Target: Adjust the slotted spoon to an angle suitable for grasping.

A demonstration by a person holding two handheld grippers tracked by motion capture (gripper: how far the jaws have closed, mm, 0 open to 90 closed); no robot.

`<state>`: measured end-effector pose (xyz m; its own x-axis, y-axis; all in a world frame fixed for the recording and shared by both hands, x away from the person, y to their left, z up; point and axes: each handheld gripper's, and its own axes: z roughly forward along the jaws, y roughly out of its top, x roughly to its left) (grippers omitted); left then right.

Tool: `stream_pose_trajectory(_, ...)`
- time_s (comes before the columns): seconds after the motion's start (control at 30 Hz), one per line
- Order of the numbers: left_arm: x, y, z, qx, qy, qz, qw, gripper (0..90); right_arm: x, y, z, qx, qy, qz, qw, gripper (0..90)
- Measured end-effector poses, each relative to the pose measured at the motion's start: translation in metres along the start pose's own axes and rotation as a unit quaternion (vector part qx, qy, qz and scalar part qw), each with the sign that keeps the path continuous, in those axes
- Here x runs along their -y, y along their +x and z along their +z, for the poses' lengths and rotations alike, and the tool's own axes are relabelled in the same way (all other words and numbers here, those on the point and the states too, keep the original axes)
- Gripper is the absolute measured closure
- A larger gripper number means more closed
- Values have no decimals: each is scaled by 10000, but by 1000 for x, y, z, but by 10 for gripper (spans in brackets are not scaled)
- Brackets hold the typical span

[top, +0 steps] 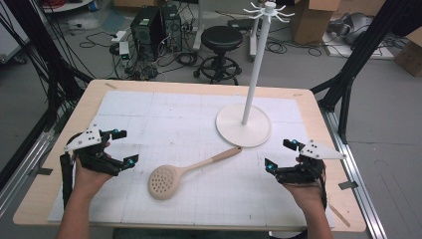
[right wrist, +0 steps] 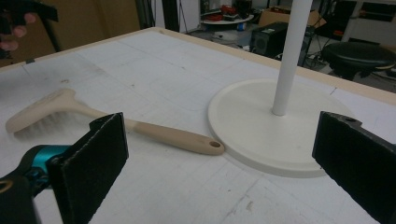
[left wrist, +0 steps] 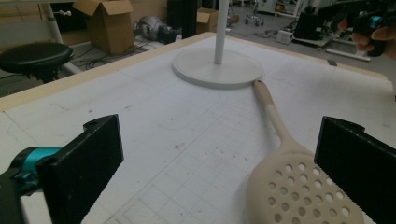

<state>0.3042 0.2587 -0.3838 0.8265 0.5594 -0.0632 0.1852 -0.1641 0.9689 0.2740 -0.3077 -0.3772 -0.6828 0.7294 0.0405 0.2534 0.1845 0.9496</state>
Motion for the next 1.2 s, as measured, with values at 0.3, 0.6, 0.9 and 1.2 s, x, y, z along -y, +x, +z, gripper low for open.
stream_pose_trajectory(0.3,-18,-5,20,212,108,104,9997,17,-1,-2,-1,-4,-44,26,10000,23)
stream_pose_trajectory(0.6,-43,-14,67,556,593,295,9963,17,0,-5,-3,22,-66,45,10000,23)
stream_pose_trajectory(0.9,-57,-33,123,921,1259,480,9866,17,1,-8,-6,53,-92,106,9999,23)
stream_pose_trajectory(1.2,-62,-44,166,1076,1857,508,9754,17,1,-9,-6,66,-77,84,9999,23)
